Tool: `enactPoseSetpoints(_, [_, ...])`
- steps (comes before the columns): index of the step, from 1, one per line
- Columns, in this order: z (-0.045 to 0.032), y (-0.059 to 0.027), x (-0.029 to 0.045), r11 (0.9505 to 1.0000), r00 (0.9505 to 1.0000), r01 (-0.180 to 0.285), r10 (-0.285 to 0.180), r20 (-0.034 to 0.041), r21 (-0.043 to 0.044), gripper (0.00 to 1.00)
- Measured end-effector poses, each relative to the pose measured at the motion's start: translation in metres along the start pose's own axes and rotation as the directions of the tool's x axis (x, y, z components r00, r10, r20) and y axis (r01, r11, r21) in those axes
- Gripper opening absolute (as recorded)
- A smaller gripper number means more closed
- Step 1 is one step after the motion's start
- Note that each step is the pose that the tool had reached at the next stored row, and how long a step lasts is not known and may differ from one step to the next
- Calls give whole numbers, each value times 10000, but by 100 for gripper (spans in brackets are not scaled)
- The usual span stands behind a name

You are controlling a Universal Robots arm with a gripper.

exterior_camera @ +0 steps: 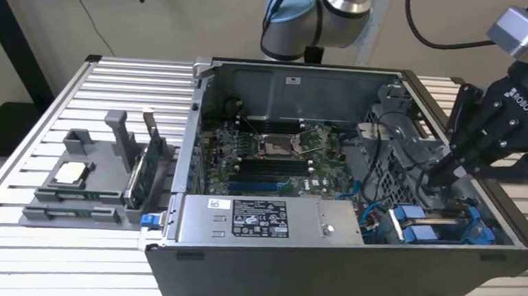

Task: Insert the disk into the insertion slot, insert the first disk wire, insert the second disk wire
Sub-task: 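Insert the second disk wire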

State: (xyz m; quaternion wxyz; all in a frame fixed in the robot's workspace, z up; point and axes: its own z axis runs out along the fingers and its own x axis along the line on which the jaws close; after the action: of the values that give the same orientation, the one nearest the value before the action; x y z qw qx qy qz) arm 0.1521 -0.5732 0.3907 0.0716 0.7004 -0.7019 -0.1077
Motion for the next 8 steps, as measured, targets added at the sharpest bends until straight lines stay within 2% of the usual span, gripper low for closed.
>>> enactPoseSetpoints(3, [5,31,66,10000,10000,2,-2,4,8,16])
enactPoseSetpoints(8, [0,45,244,10000,10000,7,-8,15,51,16])
